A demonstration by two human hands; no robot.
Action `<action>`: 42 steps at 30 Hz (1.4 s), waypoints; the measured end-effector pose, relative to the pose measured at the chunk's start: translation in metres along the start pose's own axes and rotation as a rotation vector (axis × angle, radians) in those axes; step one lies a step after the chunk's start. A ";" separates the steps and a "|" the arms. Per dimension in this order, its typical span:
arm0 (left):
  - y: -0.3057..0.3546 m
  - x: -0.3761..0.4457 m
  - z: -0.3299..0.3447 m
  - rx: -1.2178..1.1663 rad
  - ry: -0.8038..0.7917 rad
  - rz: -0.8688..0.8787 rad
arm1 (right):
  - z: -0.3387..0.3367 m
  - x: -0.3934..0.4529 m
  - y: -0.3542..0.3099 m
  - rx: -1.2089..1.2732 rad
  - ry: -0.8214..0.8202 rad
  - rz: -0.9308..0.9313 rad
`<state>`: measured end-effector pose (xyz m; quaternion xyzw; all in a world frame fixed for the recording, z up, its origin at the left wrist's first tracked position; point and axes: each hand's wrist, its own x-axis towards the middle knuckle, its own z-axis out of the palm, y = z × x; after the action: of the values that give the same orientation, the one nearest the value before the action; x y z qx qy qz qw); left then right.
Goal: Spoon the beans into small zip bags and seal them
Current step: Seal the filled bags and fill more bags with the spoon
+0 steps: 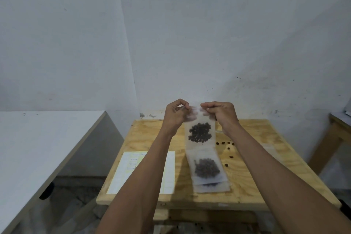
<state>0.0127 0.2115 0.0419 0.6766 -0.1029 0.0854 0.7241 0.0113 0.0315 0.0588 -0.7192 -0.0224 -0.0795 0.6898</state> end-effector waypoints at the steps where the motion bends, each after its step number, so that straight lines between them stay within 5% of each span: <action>1: 0.001 0.000 0.000 0.029 -0.005 -0.014 | 0.000 0.000 0.001 0.001 0.016 0.002; 10: -0.028 -0.018 0.000 0.317 -0.078 -0.130 | 0.007 -0.011 0.051 -0.571 0.014 -0.105; 24: -0.070 -0.035 -0.011 0.948 -0.140 -0.199 | 0.006 -0.032 0.103 -0.871 0.045 0.097; 36: -0.063 -0.018 0.054 0.942 -0.154 0.059 | -0.043 -0.021 0.081 -0.800 0.264 0.153; 42: -0.073 -0.015 0.144 0.912 -0.311 -0.027 | -0.125 -0.023 0.083 -0.832 0.460 0.282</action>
<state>0.0129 0.0634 -0.0230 0.9312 -0.1534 0.0102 0.3306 -0.0101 -0.0955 -0.0220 -0.8935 0.2616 -0.1442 0.3353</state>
